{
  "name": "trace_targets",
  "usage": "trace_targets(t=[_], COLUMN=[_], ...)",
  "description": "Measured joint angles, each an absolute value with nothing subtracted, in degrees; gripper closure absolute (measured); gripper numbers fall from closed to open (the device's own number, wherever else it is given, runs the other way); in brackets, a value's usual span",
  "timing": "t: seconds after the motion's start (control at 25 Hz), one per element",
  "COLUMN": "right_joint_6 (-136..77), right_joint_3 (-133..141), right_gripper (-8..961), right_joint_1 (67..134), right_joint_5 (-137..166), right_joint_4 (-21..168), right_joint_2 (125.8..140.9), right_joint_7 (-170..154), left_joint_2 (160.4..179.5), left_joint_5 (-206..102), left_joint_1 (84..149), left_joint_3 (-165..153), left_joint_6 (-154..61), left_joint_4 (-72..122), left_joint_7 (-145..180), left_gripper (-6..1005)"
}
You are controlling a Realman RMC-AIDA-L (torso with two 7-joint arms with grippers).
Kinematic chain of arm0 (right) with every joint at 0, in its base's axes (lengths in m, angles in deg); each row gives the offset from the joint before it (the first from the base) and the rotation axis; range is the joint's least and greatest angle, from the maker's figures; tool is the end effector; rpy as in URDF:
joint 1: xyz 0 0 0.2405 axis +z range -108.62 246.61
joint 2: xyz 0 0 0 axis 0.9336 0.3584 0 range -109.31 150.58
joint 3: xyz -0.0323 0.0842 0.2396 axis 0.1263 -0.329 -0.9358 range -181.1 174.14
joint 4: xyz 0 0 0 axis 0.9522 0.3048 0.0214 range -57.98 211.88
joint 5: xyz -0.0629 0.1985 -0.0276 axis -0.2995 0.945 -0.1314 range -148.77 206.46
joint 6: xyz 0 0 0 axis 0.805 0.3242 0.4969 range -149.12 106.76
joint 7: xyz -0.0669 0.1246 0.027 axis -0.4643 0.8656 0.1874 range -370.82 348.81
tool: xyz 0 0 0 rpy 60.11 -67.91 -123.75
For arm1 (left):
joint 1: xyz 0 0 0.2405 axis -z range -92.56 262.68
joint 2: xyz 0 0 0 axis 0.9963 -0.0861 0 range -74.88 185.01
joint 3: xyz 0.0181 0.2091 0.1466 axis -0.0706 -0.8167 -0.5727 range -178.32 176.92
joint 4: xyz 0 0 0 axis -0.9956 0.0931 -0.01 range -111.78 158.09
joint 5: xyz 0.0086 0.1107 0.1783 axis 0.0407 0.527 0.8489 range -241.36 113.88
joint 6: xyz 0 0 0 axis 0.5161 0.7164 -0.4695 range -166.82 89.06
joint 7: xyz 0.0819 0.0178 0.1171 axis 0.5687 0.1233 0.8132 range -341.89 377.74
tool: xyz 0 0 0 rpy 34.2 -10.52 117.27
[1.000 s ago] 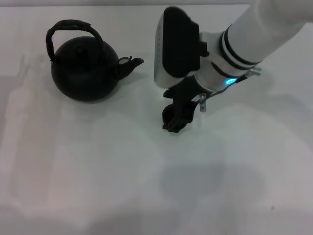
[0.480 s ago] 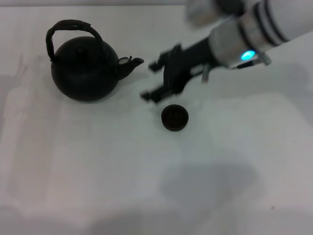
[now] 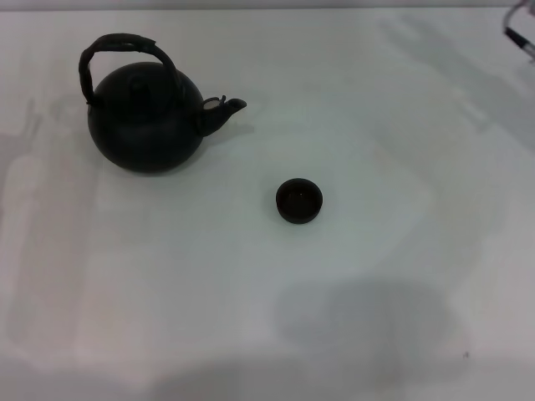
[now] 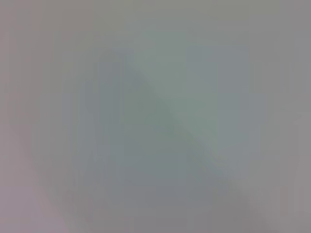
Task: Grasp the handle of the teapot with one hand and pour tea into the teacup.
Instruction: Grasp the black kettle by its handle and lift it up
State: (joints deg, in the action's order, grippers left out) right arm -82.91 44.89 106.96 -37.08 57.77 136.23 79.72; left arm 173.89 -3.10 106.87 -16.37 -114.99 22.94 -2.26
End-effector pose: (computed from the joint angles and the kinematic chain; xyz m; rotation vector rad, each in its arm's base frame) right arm 0.2473 0.4235 0.0297 -1.8747 1.2158 1.2815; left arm -0.3715 0.2946 0.0273 -1.3981 -0.6336 -0.7663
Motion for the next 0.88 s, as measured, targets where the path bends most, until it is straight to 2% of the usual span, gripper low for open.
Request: trace_targets(t=[0.08,0.24,0.48,0.88], right_joint_6=[-82.56,-83.97,-85.16,-81.65], right_joint_3=[43.02,43.0,42.7,42.54], right_gripper=[104,105,107,108], right_joint_1=[104.99,105.12,108.0,108.55], right_joint_5=[-25.62,-14.42,-1.15,2.65], right_joint_4=[62.0,67.31,74.62,73.85], right_joint_2=[136.83,136.83,136.83,136.77], right_joint_7=[64.46,42.07,2.78,-3.46], left_joint_2=[173.89,173.87,173.79,173.88], left_joint_5=[-3.08,-2.66,-0.61,0.78], left_joint_1=[106.85,106.78,105.57,102.8], left_joint_3=[-16.51,-16.83,-18.02,-30.61], left_joint_6=[-114.99,-114.74,-114.38,-114.94], left_joint_4=[22.93,22.9,23.11,24.05], left_joint_7=[-2.31,-2.68,-4.39,-5.74], left_gripper=[116,116,117,116])
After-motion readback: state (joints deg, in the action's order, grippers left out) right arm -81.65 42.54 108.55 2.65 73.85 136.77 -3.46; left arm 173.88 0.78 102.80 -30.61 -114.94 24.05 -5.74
